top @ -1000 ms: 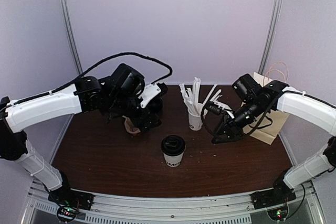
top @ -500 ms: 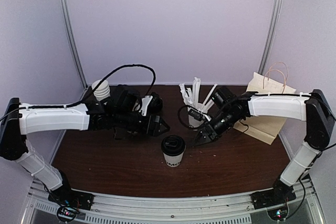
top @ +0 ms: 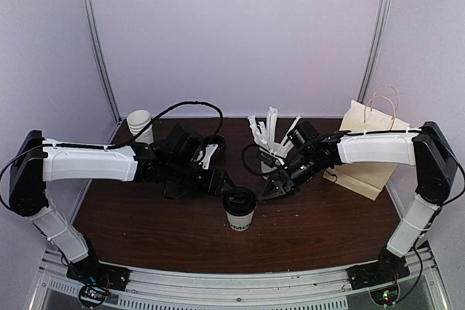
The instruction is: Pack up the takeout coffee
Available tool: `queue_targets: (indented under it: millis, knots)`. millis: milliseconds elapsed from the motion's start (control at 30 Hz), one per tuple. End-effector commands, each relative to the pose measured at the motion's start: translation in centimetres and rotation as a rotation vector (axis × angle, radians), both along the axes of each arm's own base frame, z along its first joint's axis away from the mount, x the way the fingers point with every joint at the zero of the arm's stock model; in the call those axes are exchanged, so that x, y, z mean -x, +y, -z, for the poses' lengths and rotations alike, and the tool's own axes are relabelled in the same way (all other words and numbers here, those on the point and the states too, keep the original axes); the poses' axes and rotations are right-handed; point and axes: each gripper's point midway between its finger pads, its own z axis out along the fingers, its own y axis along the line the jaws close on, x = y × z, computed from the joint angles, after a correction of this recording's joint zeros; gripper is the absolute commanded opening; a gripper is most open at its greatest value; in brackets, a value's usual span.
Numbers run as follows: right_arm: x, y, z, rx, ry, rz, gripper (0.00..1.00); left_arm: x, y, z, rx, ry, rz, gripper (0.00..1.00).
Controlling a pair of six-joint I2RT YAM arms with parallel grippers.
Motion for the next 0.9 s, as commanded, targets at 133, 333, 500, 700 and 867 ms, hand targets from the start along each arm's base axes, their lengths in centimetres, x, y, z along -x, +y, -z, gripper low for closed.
queue_targets:
  millis: [133,333,500,700,867]
  knots:
    - [-0.2,1.1,1.0,-0.022,0.051,-0.015,0.36,0.6,-1.4,0.2,0.037,0.025,0.033,0.57]
    - [0.0,1.5,0.7,-0.052,0.068,-0.020,0.35,1.1,-1.7,1.7,0.015,0.055,0.059,0.50]
    - [0.0,1.5,1.1,-0.048,0.087,-0.016,0.33,1.3,-1.7,2.3,0.000,0.056,0.066,0.49]
    - [0.3,1.4,2.8,-0.014,0.128,-0.010,0.29,1.7,-1.3,2.9,-0.024,0.066,0.070,0.51]
    - [0.7,1.6,4.3,0.018,0.155,-0.010,0.27,2.3,-0.9,3.5,-0.042,0.071,0.072,0.51]
